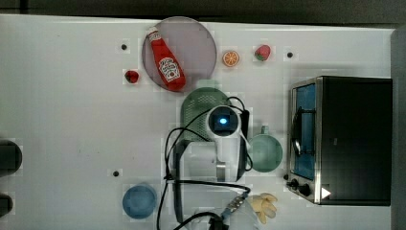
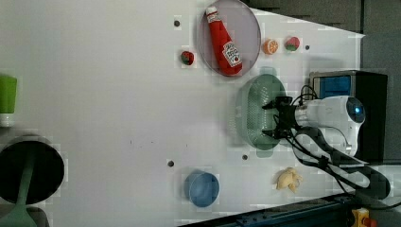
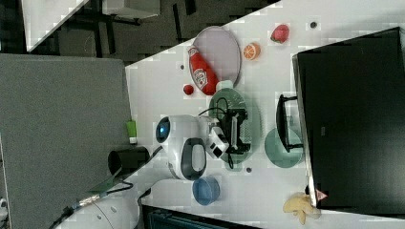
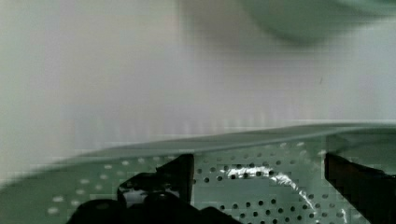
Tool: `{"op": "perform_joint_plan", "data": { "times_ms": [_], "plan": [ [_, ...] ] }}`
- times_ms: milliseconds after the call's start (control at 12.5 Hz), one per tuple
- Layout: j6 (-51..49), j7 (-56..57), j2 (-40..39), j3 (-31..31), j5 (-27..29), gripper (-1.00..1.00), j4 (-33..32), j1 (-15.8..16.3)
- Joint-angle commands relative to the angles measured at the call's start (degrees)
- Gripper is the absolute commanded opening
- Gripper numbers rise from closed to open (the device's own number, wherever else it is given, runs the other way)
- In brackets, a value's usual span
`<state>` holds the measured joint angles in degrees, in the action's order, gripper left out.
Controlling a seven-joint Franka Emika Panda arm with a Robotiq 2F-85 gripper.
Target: Drag strainer left to right.
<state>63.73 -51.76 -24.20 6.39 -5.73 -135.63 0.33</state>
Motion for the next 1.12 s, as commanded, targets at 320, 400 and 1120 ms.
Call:
{"op": "perform_joint_plan", "data": {
  "times_ms": [320, 400, 1120],
  "plan": [
    [0.21, 11.70, 1.53, 2.85, 0.89, 1.00, 0.26, 0.16],
    [0.34, 13.87, 1.54, 3.56, 0.89, 1.00, 0.25, 0.14],
    [-20.48, 33.79, 20.32, -0.87, 0.97, 1.00, 4.98, 0.13]
  ]
}}
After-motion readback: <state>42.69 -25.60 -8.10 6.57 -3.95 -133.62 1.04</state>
